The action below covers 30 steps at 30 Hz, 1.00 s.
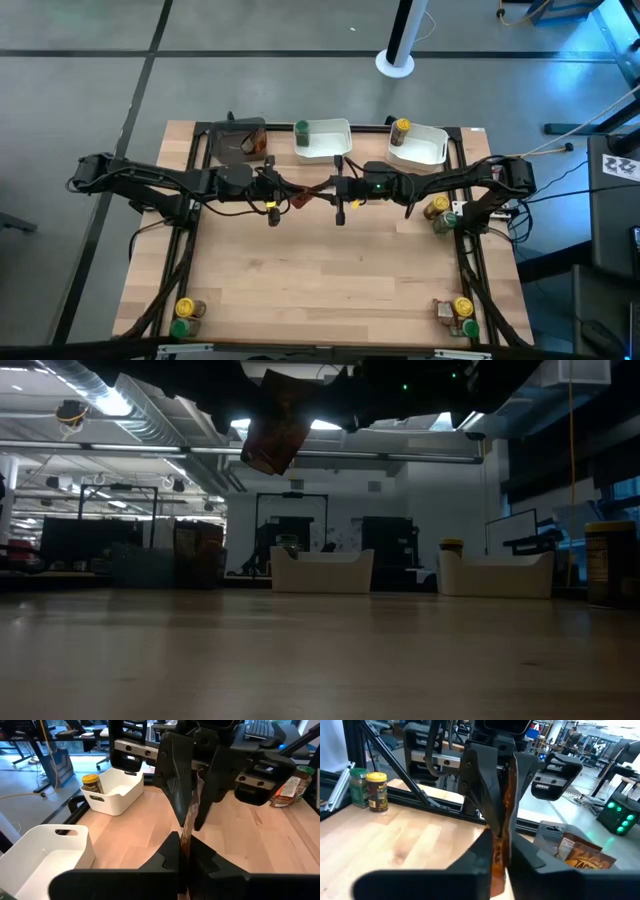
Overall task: Sort spices by type
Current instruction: Put the top brown seasoning bag into the black bin
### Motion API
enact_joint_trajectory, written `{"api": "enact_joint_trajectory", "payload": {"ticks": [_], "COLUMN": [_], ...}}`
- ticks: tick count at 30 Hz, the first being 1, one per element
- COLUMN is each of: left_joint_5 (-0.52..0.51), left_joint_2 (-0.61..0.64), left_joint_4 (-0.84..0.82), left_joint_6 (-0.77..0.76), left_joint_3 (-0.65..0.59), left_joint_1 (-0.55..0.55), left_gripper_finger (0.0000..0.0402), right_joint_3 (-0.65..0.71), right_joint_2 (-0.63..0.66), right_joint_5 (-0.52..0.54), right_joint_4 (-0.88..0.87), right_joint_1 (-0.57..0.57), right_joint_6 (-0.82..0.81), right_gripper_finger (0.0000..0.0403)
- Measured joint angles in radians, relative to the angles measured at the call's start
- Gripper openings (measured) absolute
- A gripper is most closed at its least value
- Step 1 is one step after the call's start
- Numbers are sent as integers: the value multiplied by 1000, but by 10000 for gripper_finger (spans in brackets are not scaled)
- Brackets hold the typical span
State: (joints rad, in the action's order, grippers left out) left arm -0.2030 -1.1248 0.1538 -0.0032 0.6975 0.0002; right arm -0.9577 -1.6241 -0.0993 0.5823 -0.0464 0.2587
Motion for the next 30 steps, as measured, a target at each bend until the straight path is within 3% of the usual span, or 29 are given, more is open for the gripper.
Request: {"api": "enact_joint_trajectory", "payload": {"ticks": [7,13,21,26,30], "left_joint_5": [-10,-149,-390,-572,-597], "left_joint_2": [6,49,125,176,192], "left_joint_4": [-7,-73,-145,-142,-138], "left_joint_6": [7,22,30,30,7], "left_joint_3": [0,0,-9,-48,-74], "left_joint_1": [1,-2,15,48,99], "left_gripper_finger": [0,0,0,0,0], "right_joint_3": [0,-1,0,9,20], "right_joint_2": [29,167,232,221,213], "right_joint_5": [11,129,241,248,248], "right_joint_4": [-83,-311,-514,-571,-572], "right_joint_1": [0,0,0,0,0], "right_joint_6": [-17,-15,-42,-53,-54], "right_gripper_finger": [147,202,217,216,216]}}
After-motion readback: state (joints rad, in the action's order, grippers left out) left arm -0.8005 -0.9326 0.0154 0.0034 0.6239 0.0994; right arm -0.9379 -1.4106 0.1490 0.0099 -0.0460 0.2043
